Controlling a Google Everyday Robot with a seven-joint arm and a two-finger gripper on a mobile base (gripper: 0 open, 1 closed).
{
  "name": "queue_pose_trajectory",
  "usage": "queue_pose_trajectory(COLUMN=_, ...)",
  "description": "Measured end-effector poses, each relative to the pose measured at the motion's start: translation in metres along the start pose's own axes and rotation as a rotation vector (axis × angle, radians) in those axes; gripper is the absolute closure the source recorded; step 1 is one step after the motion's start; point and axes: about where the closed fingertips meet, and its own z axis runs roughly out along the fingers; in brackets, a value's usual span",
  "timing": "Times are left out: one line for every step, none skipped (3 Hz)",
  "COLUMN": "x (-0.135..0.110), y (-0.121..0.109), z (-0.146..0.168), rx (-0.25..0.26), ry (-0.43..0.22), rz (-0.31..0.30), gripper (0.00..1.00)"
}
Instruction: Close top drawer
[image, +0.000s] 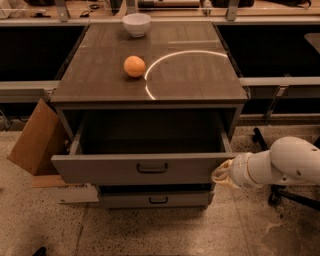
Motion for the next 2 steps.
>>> queue_pose_trajectory(x=-0.006, y=-0.020, z=0.011, rx=0.037, ry=-0.023, rz=-0.026, gripper=1.00)
queue_pose_trajectory(x=-0.018, y=-0.052, z=0.027, rx=0.083, ry=-0.071, rz=-0.049, gripper=1.00)
